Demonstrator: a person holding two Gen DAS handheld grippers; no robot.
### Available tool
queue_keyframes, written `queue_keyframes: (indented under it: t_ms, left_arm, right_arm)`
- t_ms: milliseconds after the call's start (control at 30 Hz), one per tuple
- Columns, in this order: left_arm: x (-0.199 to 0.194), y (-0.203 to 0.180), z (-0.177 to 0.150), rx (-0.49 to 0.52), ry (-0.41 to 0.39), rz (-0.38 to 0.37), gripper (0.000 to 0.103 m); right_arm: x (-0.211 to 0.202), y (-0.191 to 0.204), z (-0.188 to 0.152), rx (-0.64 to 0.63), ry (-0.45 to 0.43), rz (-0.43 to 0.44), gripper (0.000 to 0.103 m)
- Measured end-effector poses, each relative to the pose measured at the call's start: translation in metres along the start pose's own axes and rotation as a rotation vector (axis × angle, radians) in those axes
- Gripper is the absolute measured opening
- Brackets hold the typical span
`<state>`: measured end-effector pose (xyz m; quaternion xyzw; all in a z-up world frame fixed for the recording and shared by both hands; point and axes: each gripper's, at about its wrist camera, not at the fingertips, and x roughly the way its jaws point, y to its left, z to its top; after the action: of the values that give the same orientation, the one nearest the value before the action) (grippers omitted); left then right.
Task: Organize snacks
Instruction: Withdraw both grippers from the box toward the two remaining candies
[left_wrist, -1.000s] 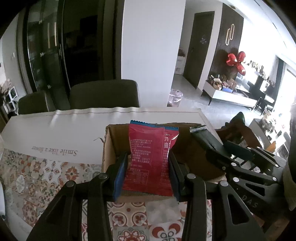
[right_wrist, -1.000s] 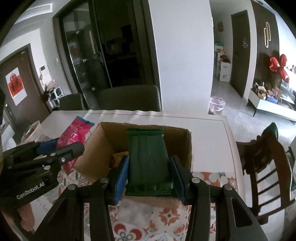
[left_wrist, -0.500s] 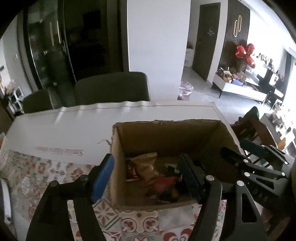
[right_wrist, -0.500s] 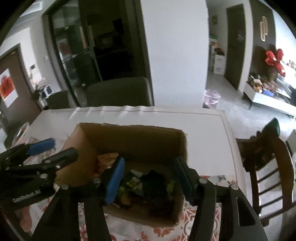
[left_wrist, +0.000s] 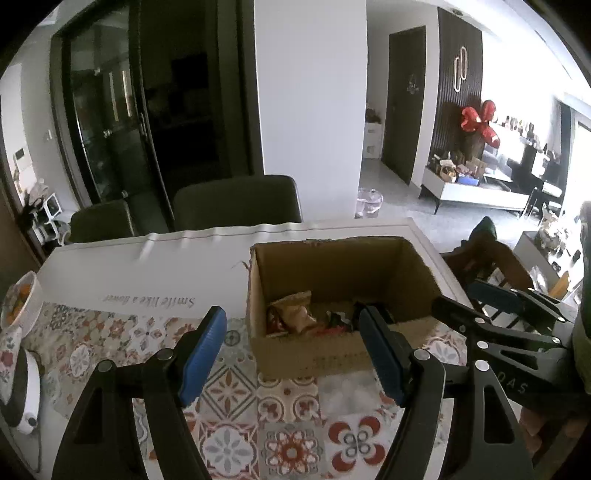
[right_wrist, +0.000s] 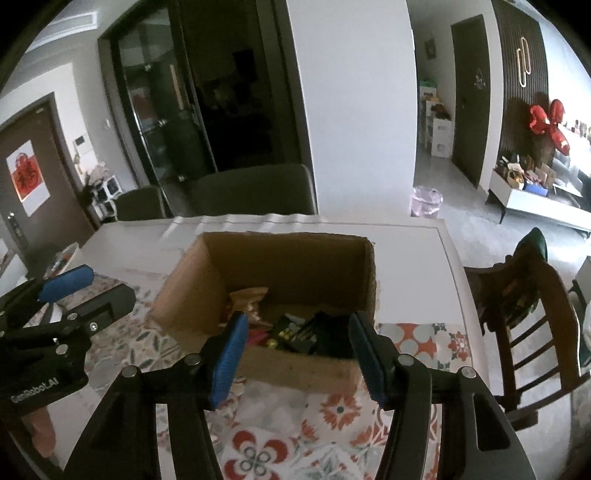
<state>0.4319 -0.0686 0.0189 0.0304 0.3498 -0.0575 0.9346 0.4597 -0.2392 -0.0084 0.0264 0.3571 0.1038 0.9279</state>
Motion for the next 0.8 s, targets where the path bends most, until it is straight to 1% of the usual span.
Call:
queue_keyframes:
  t_ms: [200,433,567,733,800]
  left_arm:
    - [-0.030,0.001,-0.025,-0.008,0.004,-0.020,0.074]
    - [-0.062,-0.006,-0.058,0.039,-0.008,0.002,0.074]
    - [-0.077,-0.007,-0.078,0.046,0.002,0.000,0.074]
    - [-0.087,-0.004,-0.104,0.054,0.019,-0.002,0.074]
    - [-0.089,-0.003,-0.116,0.044,0.040,-0.012,0.074]
  right_arm:
    - [-0.034,0.014,-0.016,-0.021,-0.028,0.017,0.058]
    - [-0.066,0.024,-0.038,-0.064,-0.062,-0.003,0.058]
    - [-0.077,0.030,-0.054,-0.077,-0.049,0.008,0.058]
    - [-0.085,0.039,-0.075,-0.103,-0.032,0.018,0.058]
    - [-0.088,0.044,-0.085,-0.119,-0.021,0.025,0.058]
